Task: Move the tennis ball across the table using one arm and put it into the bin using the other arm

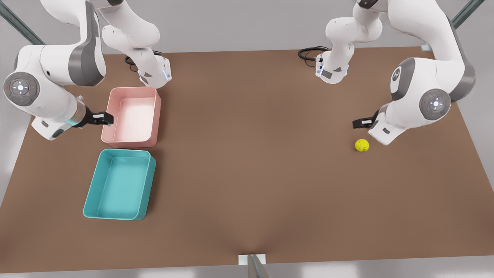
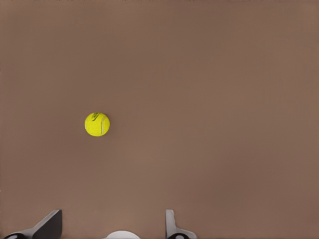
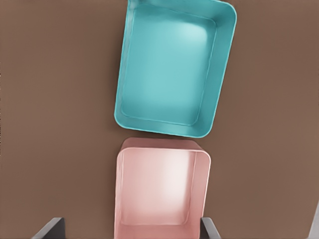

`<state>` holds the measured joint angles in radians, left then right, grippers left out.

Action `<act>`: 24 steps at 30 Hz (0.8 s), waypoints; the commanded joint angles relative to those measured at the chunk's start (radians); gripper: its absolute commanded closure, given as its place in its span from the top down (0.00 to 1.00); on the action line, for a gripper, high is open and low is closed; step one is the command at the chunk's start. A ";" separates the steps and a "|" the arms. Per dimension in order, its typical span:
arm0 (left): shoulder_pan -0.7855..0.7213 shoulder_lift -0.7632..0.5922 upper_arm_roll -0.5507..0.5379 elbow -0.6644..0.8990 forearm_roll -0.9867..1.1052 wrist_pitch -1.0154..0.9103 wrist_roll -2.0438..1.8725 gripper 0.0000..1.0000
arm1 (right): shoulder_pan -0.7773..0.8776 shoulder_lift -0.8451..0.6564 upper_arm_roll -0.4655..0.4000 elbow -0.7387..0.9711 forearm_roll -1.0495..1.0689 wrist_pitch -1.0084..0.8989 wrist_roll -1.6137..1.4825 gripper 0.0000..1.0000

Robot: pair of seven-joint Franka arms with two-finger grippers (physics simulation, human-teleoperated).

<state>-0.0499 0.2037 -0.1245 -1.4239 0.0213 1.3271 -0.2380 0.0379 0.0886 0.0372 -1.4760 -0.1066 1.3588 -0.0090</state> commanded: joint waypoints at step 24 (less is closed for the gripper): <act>0.131 0.146 0.325 -0.785 0.081 1.126 2.461 0.21 | -0.006 0.065 -0.168 0.086 0.012 0.011 -0.034 1.00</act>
<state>0.0807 0.3498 0.1999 -2.1930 0.0835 2.2292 1.0721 0.0349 0.1545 -0.1296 -1.3903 -0.0954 1.3779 -0.0280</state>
